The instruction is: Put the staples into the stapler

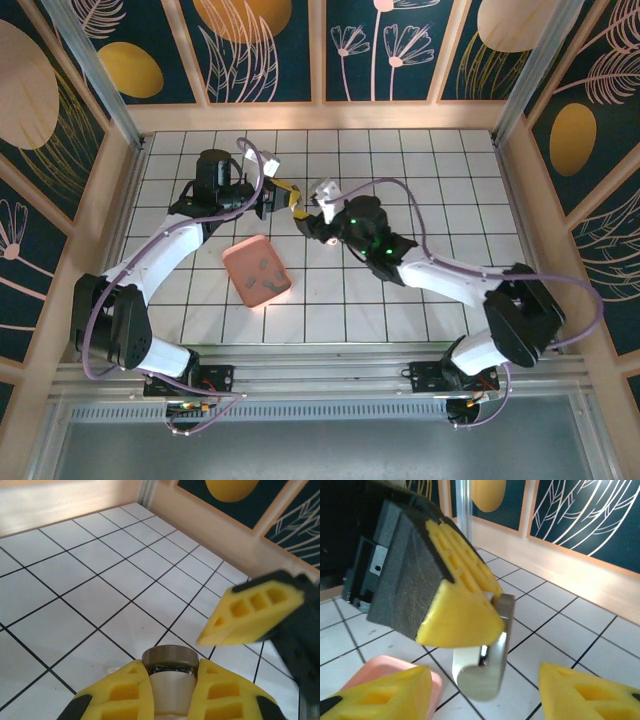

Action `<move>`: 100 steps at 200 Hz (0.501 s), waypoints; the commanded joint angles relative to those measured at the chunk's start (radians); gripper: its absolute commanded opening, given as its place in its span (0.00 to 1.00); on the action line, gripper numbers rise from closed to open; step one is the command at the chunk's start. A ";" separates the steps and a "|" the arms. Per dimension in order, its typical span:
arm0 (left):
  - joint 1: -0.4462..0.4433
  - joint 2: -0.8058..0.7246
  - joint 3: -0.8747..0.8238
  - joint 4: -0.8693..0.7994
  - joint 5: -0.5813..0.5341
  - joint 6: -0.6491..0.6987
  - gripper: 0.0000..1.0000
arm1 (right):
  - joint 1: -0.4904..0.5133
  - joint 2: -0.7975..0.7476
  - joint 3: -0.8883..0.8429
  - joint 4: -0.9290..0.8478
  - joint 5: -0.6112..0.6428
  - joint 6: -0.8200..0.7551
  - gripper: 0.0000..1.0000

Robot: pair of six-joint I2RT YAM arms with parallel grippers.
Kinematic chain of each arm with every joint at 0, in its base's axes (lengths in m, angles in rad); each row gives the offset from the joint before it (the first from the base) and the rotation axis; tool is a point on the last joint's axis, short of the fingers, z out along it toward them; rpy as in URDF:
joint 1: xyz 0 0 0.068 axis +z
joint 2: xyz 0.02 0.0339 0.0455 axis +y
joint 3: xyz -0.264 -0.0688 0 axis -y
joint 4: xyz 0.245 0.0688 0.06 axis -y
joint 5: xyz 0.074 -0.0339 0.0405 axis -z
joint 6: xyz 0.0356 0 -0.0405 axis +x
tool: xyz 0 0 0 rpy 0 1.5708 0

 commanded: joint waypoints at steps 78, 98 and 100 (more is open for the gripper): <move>0.001 -0.015 0.091 -0.188 0.317 0.528 0.00 | -0.189 -0.055 0.112 -0.330 -0.555 -0.204 0.64; 0.001 -0.023 0.082 -0.191 0.341 0.562 0.00 | -0.191 -0.020 0.152 -0.354 -0.589 -0.237 0.64; 0.002 -0.023 0.082 -0.192 0.345 0.567 0.00 | -0.191 -0.016 0.156 -0.356 -0.591 -0.239 0.64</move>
